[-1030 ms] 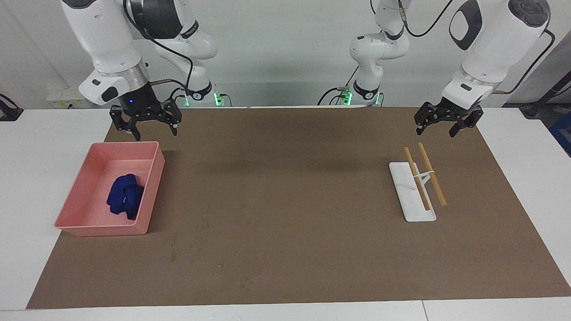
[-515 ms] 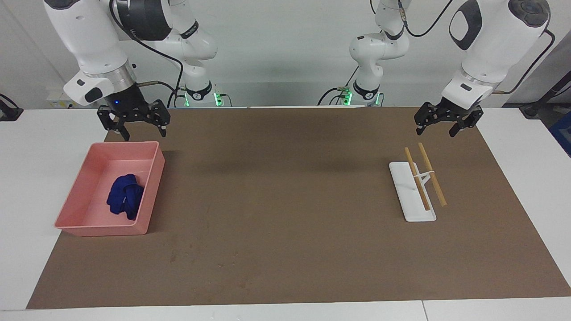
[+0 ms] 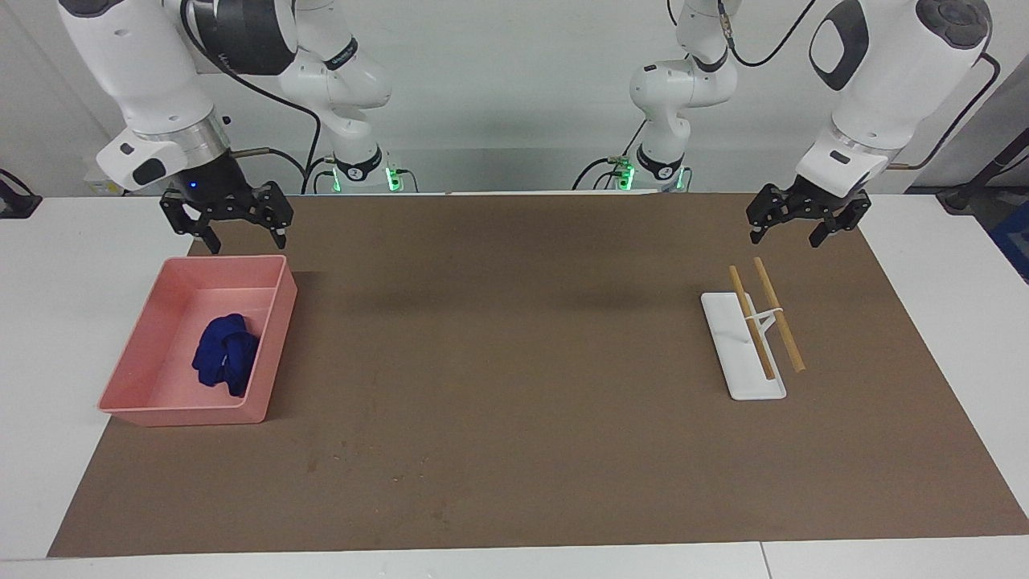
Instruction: Wipe water with towel using both arms
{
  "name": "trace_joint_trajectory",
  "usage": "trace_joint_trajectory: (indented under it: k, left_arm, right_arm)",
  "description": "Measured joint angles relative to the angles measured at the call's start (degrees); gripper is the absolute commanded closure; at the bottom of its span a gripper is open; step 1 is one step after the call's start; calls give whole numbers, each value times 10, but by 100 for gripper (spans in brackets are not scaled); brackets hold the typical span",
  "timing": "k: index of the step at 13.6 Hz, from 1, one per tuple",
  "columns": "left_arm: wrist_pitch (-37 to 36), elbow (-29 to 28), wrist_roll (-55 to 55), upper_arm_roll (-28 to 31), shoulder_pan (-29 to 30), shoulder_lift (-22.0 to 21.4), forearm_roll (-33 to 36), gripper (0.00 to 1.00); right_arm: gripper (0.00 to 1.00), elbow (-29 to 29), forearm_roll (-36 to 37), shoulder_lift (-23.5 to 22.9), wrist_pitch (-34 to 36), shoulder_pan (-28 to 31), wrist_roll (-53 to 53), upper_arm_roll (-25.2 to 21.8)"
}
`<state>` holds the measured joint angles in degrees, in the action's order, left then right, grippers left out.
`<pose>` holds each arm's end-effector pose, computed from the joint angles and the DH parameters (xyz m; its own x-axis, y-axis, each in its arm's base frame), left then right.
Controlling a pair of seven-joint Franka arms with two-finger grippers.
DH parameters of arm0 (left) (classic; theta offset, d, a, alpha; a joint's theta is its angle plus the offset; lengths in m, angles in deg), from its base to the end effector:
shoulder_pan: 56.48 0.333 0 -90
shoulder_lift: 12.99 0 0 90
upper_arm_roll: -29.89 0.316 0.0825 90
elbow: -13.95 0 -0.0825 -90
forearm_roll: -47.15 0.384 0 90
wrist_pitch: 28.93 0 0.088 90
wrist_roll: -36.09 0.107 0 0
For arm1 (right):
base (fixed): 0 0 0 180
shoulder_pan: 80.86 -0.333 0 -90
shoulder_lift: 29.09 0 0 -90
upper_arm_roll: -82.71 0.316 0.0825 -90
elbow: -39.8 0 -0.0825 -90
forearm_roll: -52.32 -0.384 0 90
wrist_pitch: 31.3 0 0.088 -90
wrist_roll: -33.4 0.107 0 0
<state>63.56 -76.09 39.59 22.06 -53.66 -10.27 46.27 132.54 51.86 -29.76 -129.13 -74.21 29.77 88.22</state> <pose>0.5701 -0.0497 0.6015 0.9891 -0.1472 -0.0029 -0.1471 -0.9889 0.0220 0.5703 -0.0109 0.6077 0.9961 0.0423 0.0775 0.0428 -0.9991 -0.0042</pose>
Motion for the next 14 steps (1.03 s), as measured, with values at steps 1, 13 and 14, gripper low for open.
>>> trace_joint_trajectory:
  k: [1,13,14]
  left_arm:
    - [0,0,0,0,0,0,0,0]
    - [0,0,0,0,0,0,0,0]
    - [0,0,0,0,0,0,0,0]
  right_arm:
    - [0,0,0,0,0,1,0,0]
    - [0,0,0,0,0,3,-23,1]
    - [0,0,0,0,0,3,-24,1]
